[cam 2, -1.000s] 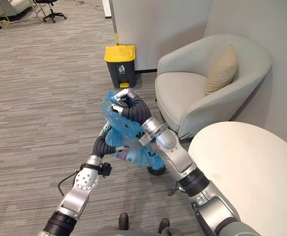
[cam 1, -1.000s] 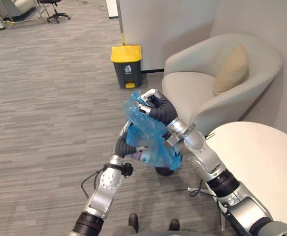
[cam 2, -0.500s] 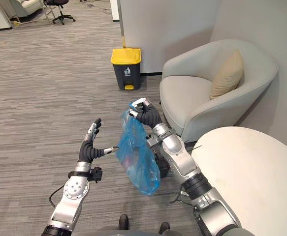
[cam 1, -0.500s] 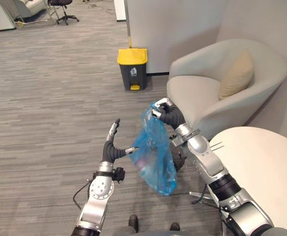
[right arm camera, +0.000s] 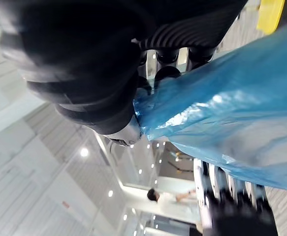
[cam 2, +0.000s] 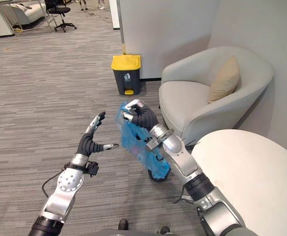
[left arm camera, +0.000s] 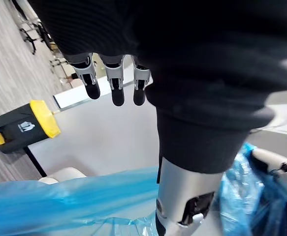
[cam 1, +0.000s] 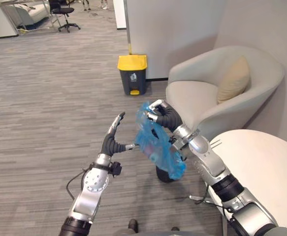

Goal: Gather rubbish on tea table into small bin, then transfer packed bag to large trash can.

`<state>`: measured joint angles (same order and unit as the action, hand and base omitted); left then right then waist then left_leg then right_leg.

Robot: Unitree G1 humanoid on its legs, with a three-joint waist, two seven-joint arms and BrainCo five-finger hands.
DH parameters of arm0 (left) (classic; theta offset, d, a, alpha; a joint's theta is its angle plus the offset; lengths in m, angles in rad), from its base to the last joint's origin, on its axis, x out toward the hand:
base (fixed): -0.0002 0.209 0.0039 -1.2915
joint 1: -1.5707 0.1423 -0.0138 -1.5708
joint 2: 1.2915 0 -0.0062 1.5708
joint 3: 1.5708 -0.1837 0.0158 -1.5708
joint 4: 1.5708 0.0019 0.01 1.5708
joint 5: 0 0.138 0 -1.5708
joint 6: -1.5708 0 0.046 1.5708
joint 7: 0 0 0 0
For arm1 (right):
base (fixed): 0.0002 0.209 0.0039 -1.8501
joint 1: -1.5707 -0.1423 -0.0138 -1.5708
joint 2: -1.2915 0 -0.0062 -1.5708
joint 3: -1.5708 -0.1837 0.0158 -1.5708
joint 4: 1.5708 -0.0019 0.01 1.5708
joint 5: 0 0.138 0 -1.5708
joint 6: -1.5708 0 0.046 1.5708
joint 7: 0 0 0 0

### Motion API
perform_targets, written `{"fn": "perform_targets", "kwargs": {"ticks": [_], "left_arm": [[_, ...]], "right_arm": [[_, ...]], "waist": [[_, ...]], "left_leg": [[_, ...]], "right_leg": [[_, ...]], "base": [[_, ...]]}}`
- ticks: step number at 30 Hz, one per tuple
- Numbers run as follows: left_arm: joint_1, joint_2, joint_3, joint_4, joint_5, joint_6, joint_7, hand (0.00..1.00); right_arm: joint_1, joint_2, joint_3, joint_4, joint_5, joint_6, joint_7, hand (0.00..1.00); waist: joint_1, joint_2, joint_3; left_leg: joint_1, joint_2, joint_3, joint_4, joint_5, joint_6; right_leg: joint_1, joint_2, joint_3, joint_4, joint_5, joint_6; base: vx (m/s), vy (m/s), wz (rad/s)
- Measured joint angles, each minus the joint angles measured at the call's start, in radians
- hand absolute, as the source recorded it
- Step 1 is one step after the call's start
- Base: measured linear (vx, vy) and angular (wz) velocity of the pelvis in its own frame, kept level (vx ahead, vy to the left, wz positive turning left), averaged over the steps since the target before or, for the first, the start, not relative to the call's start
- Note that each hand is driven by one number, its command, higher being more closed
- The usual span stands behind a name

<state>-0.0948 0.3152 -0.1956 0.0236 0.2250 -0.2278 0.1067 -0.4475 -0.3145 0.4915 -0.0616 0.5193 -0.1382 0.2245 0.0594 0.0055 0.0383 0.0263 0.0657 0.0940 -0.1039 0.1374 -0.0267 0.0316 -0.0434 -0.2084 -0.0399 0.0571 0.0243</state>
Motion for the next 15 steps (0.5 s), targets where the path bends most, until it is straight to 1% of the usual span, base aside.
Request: {"fn": "perform_targets", "kwargs": {"ticks": [5,7,9,12,13,14,15], "left_arm": [[-0.016,0.010,-0.017,0.035,0.014,-0.001,-0.006,0.00],[-0.016,0.007,-0.039,0.053,0.013,-0.001,-0.020,0.00],[-0.016,-0.007,-0.084,0.081,0.012,-0.015,-0.023,0.00],[-0.016,-0.026,-0.115,0.121,0.012,-0.018,-0.040,0.00],[-0.016,-0.032,-0.131,0.138,0.012,-0.019,-0.043,0.00],[-0.014,-0.035,-0.149,0.158,0.013,-0.016,-0.049,0.00],[-0.013,-0.035,-0.160,0.174,0.013,-0.015,-0.056,0.00]], "right_arm": [[-0.030,-0.013,0.050,-0.005,0.016,0.000,0.018,1.00],[-0.035,-0.007,0.068,-0.005,0.020,0.000,0.016,1.00],[-0.052,-0.006,0.076,-0.004,0.019,0.003,0.011,1.00],[-0.092,-0.006,0.076,-0.001,0.015,0.006,-0.008,1.00],[-0.124,-0.004,0.076,-0.001,-0.008,0.006,-0.020,1.00],[-0.161,0.005,0.075,0.000,-0.013,0.001,-0.047,1.00],[-0.182,0.014,0.075,0.000,-0.013,-0.006,-0.055,1.00]], "waist": [[-0.003,-0.004,-0.002],[-0.002,-0.004,-0.003],[0.003,-0.004,-0.003],[0.007,-0.004,-0.003],[0.008,-0.004,-0.003],[0.009,-0.004,-0.003],[0.007,-0.004,-0.003]], "left_leg": [[0.004,-0.001,0.016,0.000,-0.001,-0.001],[0.005,0.001,0.018,0.000,-0.001,-0.001],[0.003,0.008,0.018,0.000,-0.005,-0.007],[-0.003,0.011,0.020,0.000,-0.006,-0.008],[-0.010,0.012,0.022,0.000,-0.006,-0.009],[-0.012,0.013,0.022,0.000,-0.006,-0.009],[-0.011,0.014,0.023,0.000,-0.006,-0.009]], "right_leg": [[-0.003,0.003,0.016,0.001,0.002,-0.002],[-0.004,0.005,0.018,0.001,0.002,-0.002],[-0.007,0.006,0.020,0.001,0.003,-0.004],[-0.015,0.008,0.023,0.001,0.007,-0.008],[-0.022,0.009,0.025,0.000,0.011,-0.007],[-0.024,0.010,0.026,-0.002,0.013,-0.009],[-0.024,0.011,0.027,-0.003,0.013,-0.010]], "base": [[0.01,0.012,-0.09],[0.00,0.005,-0.04],[0.00,0.000,0.00],[-0.01,0.002,-0.03],[-0.02,0.002,-0.05],[-0.01,0.000,-0.04],[-0.01,-0.001,-0.05]]}}
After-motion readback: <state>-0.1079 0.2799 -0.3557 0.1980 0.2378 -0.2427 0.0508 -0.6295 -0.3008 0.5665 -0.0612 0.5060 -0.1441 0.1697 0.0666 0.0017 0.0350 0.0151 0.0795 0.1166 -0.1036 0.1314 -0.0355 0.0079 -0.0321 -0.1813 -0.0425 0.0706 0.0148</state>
